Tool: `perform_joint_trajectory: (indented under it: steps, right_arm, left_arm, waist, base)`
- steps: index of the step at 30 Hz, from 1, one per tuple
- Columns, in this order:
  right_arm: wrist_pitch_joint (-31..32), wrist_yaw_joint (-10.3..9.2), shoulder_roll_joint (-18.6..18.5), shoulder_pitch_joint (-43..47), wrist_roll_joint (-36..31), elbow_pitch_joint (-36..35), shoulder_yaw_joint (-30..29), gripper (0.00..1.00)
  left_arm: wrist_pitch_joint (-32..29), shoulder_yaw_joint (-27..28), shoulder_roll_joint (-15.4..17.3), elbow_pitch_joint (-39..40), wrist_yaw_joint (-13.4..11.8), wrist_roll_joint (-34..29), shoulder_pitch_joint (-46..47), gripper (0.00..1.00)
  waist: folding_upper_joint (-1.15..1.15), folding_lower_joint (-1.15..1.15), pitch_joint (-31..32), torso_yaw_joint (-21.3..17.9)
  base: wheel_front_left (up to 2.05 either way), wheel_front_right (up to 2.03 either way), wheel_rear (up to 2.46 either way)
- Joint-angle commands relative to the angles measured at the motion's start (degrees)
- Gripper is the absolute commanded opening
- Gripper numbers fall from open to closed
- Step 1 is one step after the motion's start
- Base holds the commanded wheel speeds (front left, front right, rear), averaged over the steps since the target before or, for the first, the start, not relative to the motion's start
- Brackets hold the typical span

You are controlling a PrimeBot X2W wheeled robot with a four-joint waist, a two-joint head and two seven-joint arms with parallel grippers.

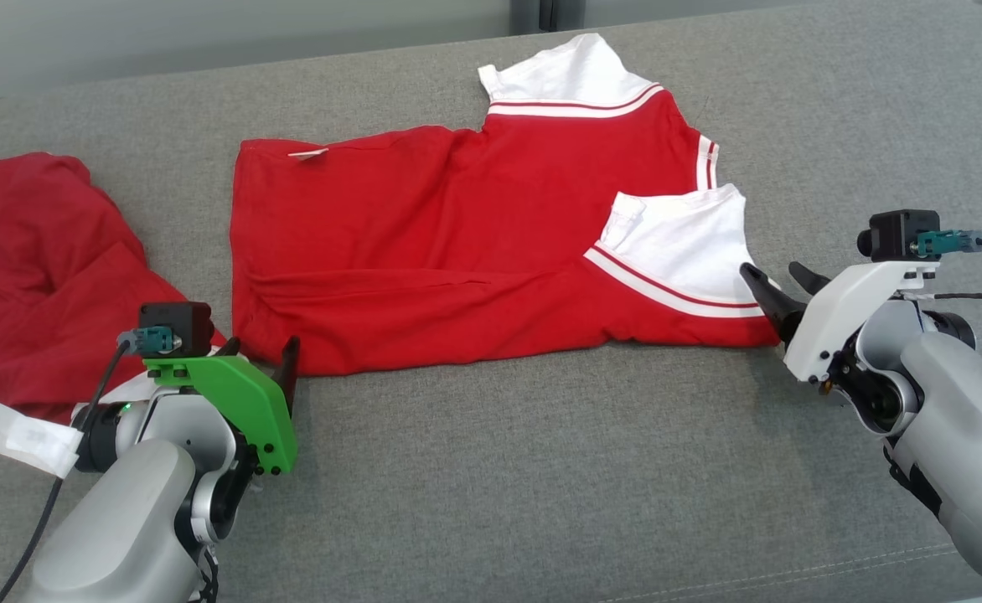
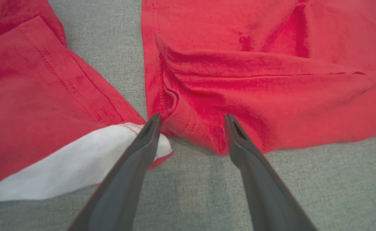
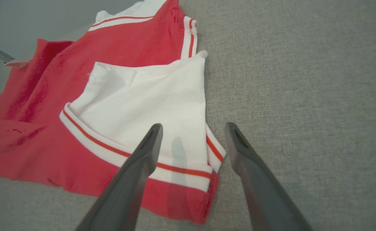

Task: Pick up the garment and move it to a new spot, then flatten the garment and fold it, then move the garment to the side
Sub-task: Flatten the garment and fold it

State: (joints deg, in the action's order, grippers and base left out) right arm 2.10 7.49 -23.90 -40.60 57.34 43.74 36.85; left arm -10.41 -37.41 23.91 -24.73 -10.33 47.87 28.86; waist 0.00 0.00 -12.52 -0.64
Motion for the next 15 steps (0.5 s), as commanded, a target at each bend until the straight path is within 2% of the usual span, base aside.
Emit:
perform_joint_trajectory:
  steps: [1,15]
  right_arm:
    - [1.2,0.0,0.3,-0.6,0.1,1.2,0.2,1.0]
    - [7.5,0.0,2.8,-1.7,1.1,4.8,-1.4,1.0]
  left_arm:
    - [-0.5,-0.3,0.5,0.6,-0.4,0.3,-0.7,1.0]
    - [-2.5,-0.9,1.5,2.6,-0.7,0.8,-0.5,1.0]
  waist:
    - [0.0,0.0,-0.1,0.1]
    - [0.0,0.0,-1.5,0.2]
  base:
    - [0.0,0.0,0.0]
    - [0.0,0.0,0.0]
